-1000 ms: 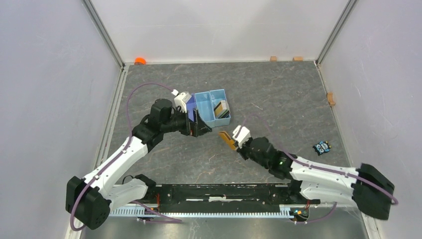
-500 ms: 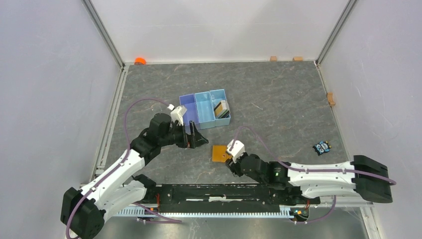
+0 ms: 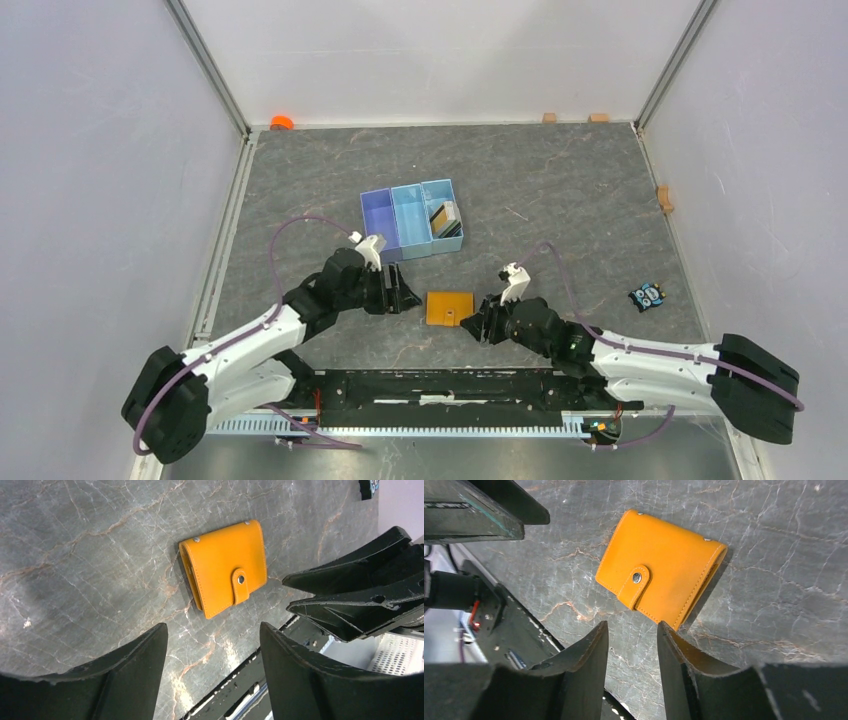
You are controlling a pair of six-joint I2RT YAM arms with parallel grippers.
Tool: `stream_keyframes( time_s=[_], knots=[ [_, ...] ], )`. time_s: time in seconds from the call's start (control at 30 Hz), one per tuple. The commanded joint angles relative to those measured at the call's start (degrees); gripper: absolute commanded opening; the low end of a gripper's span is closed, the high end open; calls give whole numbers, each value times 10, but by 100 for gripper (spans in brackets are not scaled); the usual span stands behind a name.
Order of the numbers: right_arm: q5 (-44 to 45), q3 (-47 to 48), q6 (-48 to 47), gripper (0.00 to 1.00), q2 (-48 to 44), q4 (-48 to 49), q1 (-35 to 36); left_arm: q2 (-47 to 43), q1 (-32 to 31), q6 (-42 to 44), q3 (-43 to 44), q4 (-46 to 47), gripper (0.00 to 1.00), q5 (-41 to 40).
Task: Put the credit cards into the card holder
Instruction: Place the card holder at the center of the board, then open the card holder at the center of the board.
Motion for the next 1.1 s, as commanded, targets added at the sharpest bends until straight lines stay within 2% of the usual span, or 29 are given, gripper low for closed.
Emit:
stream_keyframes(
  time_s=[0.0, 0.17, 0.4, 0.47, 0.77, 1.07],
  knots=[
    [-90, -32, 82, 45, 21, 142, -35, 30, -11, -2, -7, 74, 73, -17],
    [-124, -24, 97, 41, 78, 197, -54, 94, -24, 27, 13, 75, 68, -11],
    [-133, -40, 134, 39, 160, 275, -96, 149, -27, 27, 14, 121, 65, -3],
    [-158, -40, 143, 39, 188, 304, -105, 162, -28, 27, 17, 132, 63, 0],
    [-188, -42, 184, 35, 287, 391, -107, 231, -38, 34, 27, 147, 56, 19],
    [-179, -15, 190, 33, 357, 412, -107, 265, -47, 43, 29, 152, 33, 21]
  ],
)
